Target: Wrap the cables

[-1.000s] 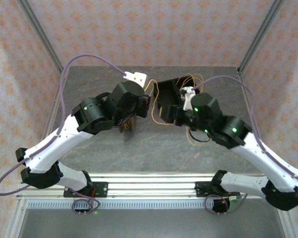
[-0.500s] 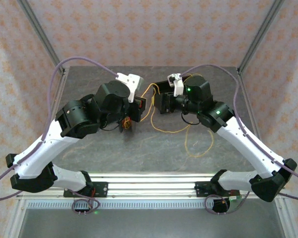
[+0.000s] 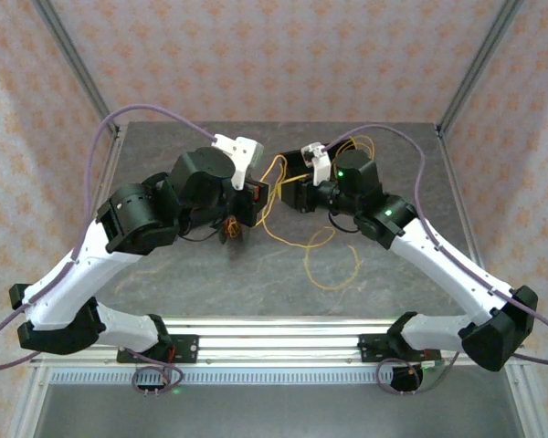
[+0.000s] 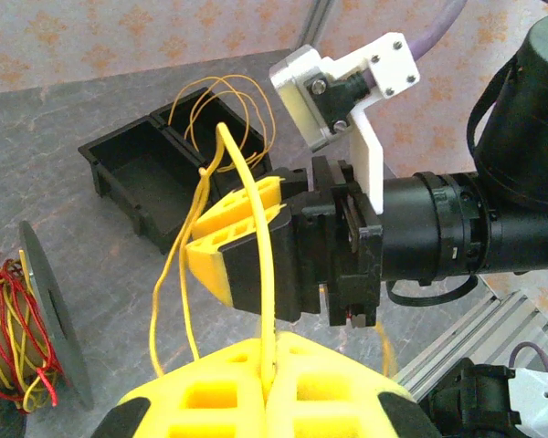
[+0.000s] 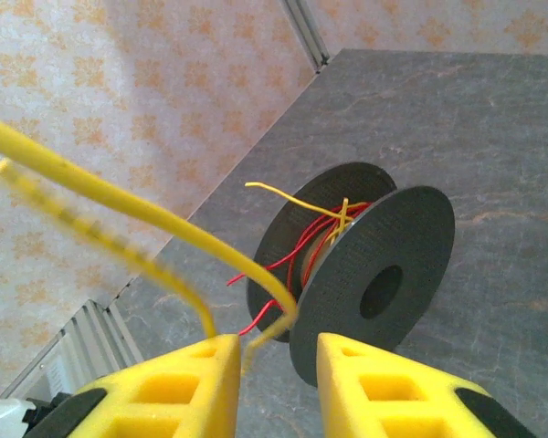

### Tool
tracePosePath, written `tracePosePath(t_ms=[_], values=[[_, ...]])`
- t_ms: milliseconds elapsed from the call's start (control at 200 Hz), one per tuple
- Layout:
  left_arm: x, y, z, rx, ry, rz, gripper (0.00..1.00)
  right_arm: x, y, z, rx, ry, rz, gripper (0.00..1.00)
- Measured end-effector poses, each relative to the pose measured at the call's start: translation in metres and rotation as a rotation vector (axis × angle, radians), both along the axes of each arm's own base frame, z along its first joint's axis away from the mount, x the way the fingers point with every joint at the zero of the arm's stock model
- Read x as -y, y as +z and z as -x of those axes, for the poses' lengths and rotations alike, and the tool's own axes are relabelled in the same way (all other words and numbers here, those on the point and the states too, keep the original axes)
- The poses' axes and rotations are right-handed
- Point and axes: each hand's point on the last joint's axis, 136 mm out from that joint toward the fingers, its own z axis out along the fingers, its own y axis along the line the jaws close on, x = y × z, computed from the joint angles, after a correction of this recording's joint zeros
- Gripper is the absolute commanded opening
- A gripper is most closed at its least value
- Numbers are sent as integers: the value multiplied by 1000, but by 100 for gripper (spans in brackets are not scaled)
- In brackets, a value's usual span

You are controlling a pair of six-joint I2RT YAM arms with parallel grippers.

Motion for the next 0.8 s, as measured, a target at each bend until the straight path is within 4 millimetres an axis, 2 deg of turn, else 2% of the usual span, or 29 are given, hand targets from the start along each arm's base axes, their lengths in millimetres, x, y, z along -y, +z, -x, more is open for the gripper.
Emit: tracePosePath(t_ms=[340, 410, 541, 736, 761, 801], values=[[2, 0, 3, -8, -17, 8, 0, 2, 9, -4, 41, -23, -13, 26], [3, 1, 4, -11, -25, 12, 0, 2, 11, -5, 49, -24, -19, 20], [4, 2, 4, -17, -26, 21, 0, -2, 10, -9, 56, -23, -24, 0], [1, 0, 3, -18, -9, 7, 0, -3, 9, -11, 55, -28, -22, 0], [0, -1, 2, -17, -4, 1, 11, -2, 9, -11, 54, -34, -21, 0], [-2, -1, 1, -12, 6, -8, 43, 0, 9, -12, 50, -46, -19, 0]])
